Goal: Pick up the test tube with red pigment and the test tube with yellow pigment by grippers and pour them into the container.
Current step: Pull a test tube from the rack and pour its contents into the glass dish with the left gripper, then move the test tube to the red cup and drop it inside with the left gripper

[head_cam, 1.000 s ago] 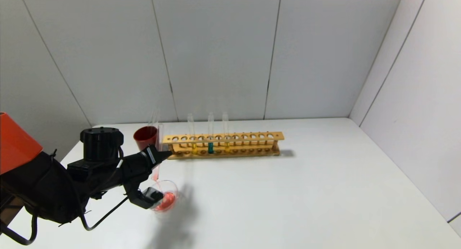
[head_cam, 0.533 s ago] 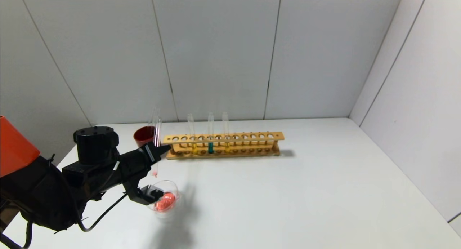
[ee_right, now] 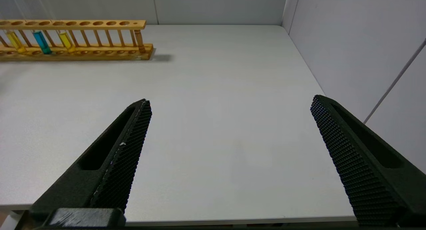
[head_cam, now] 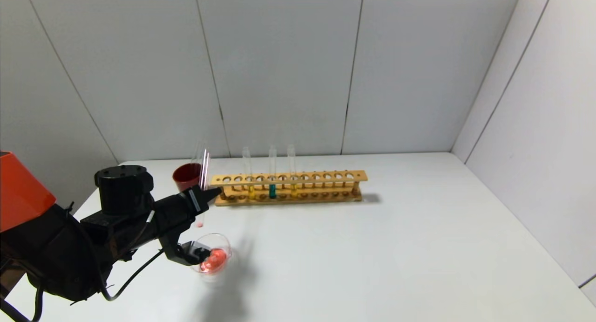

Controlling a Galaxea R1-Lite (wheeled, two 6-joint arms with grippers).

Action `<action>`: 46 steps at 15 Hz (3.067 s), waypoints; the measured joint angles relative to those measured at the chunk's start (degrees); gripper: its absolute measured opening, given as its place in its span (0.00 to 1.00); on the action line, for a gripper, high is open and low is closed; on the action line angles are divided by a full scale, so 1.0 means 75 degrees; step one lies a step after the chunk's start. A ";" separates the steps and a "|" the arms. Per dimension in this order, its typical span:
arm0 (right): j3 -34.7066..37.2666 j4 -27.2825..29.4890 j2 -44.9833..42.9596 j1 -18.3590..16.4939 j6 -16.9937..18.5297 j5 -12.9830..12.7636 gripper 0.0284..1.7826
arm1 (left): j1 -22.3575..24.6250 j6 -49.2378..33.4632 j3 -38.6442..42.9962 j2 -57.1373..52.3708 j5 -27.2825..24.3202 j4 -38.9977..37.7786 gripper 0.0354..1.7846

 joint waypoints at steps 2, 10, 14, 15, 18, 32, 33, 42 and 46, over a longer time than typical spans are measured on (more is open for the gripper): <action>0.0000 -0.0003 0.0000 0.0000 0.0000 -0.0003 0.98 | -0.0005 -0.0018 -0.0008 0.0011 0.0000 -0.0055 0.19; 0.0000 -0.0003 0.0000 0.0000 0.0000 0.0000 0.98 | -0.0029 -0.2191 0.0085 -0.0005 0.1005 -0.1369 0.19; 0.0000 -0.0003 0.0000 0.0000 0.0003 0.0000 0.98 | -0.0140 -0.5413 0.0510 0.0054 0.3495 -0.2534 0.19; 0.0000 0.0000 0.0000 0.0000 0.0000 -0.0003 0.98 | -0.0273 -0.6248 0.0688 0.0050 0.4218 -0.2599 0.19; 0.0000 0.0000 0.0000 0.0003 0.0000 -0.0003 0.98 | -0.0839 -0.8512 0.0892 -0.0096 0.6534 -0.2659 0.19; 0.0000 -0.0003 0.0000 -0.0007 0.0000 0.0000 0.98 | -0.0367 -1.5819 -0.2750 0.1125 0.7573 -0.2019 0.19; 0.0000 -0.0003 0.0000 -0.0003 0.0000 0.0000 0.98 | -0.0338 -1.6218 -0.2693 0.0951 0.7433 -0.1608 0.19; 0.0000 -0.0003 0.0000 0.0000 0.0003 0.0000 0.98 | 0.0437 -1.8855 -0.2466 0.0327 0.5663 0.0013 0.19; 0.0000 -0.0003 0.0000 0.0000 0.0000 -0.0003 0.98 | 0.0455 -2.0212 -0.2890 0.0271 0.4888 0.1481 0.19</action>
